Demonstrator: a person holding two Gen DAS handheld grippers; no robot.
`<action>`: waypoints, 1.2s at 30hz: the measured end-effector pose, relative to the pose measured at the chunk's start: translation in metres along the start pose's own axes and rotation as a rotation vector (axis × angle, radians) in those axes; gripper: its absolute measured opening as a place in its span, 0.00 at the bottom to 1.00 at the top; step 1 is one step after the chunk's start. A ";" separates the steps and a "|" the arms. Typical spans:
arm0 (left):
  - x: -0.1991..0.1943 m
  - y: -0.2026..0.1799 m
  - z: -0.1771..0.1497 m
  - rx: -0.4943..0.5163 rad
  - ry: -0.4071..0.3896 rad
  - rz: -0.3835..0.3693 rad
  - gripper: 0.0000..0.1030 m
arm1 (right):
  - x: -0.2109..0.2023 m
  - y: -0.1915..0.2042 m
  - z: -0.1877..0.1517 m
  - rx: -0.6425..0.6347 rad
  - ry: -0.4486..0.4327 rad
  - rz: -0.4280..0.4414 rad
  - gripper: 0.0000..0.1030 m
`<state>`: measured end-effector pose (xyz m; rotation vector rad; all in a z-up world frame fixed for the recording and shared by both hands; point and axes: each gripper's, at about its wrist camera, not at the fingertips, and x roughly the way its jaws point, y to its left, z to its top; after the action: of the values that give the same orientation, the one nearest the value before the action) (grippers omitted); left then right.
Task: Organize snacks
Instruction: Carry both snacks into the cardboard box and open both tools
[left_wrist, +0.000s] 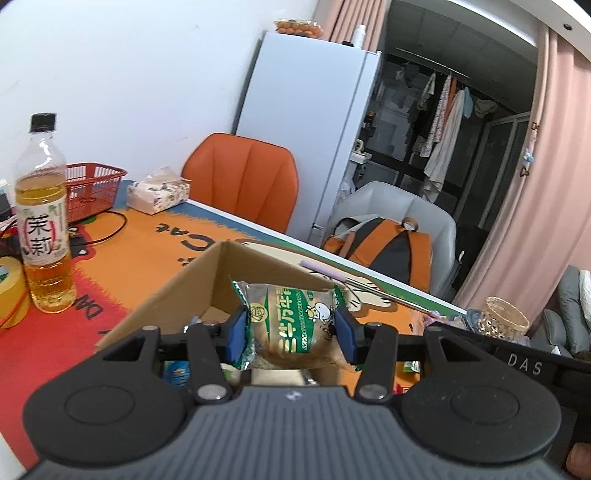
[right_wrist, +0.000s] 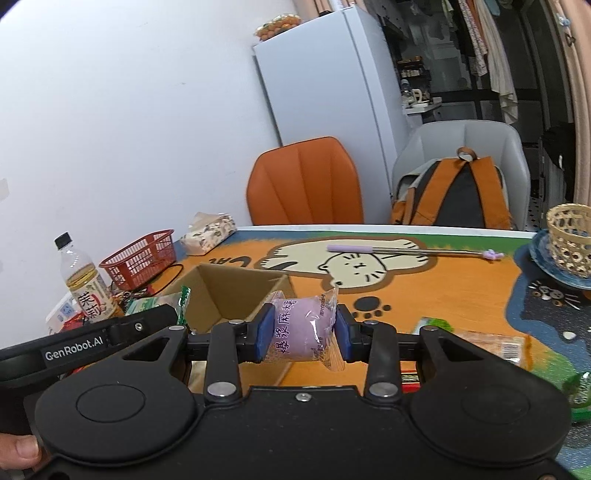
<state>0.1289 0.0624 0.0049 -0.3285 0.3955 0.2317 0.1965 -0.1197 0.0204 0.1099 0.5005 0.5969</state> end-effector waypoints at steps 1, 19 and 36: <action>0.000 0.003 0.000 -0.004 0.000 0.004 0.47 | 0.001 0.003 0.000 -0.004 0.002 0.002 0.35; -0.001 0.055 0.007 -0.101 0.014 0.027 0.58 | 0.022 0.044 0.007 -0.062 0.018 0.023 0.35; -0.011 0.088 0.012 -0.139 -0.008 0.094 0.58 | 0.049 0.077 0.014 -0.103 0.012 0.085 0.52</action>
<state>0.0980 0.1455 -0.0036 -0.4463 0.3886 0.3537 0.1983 -0.0277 0.0305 0.0298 0.4780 0.7055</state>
